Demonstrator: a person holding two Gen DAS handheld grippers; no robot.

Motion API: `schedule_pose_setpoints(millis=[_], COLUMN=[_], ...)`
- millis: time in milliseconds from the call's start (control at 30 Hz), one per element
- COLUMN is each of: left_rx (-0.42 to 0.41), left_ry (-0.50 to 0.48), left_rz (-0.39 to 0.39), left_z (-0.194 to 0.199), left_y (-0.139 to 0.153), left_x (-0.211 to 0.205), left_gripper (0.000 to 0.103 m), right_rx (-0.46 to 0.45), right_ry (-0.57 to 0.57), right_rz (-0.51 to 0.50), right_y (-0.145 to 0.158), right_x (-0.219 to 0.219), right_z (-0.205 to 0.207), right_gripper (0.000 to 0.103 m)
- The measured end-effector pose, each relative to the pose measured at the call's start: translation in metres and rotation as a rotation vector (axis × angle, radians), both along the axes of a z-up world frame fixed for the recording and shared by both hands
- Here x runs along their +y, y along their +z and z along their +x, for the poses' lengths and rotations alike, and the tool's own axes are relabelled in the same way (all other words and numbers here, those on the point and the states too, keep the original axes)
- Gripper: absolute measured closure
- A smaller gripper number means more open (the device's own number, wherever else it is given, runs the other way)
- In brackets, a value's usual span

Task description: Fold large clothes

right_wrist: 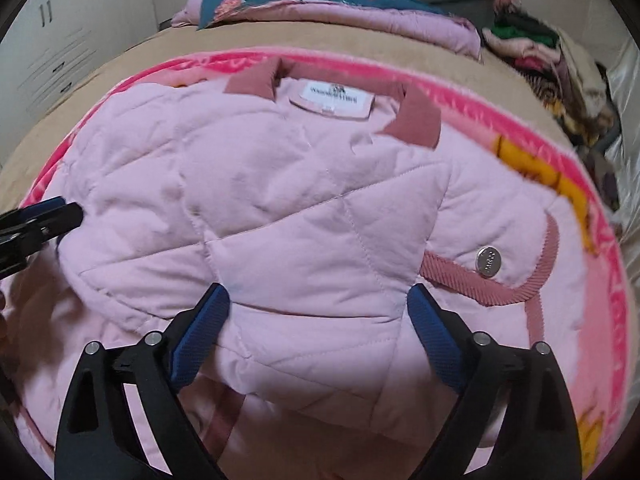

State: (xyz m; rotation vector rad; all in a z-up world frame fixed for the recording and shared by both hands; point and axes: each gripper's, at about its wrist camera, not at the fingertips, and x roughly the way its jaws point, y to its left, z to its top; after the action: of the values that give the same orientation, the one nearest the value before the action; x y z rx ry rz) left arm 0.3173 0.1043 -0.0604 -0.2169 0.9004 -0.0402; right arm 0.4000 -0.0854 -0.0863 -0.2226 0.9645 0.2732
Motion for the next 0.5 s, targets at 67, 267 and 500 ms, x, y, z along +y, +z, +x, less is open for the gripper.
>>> schedule_pose_setpoints(millis=[67,267,500], left_rx=[-0.002,-0.004,-0.004], left_ry=[-0.001,-0.009,-0.014], left_rz=[0.004,0.002,-0.013], left_z=[-0.001,-0.005,-0.020], left_y=[0.001,0.010,0.024], left_x=[-0.001,-0.006,-0.018], left_gripper=[0.043,0.029,0.020], right_rx=[-0.008,-0.034,-0.058], right_ry=[-0.005,-0.032,-0.063], right_rz=[-0.014,0.009,0.028], right_y=[-0.003,-0.004,0.000], right_x=[0.003,0.000,-0.004], right_z=[-0.001,-0.004,-0.014], right_gripper=[0.011,0.010,0.010])
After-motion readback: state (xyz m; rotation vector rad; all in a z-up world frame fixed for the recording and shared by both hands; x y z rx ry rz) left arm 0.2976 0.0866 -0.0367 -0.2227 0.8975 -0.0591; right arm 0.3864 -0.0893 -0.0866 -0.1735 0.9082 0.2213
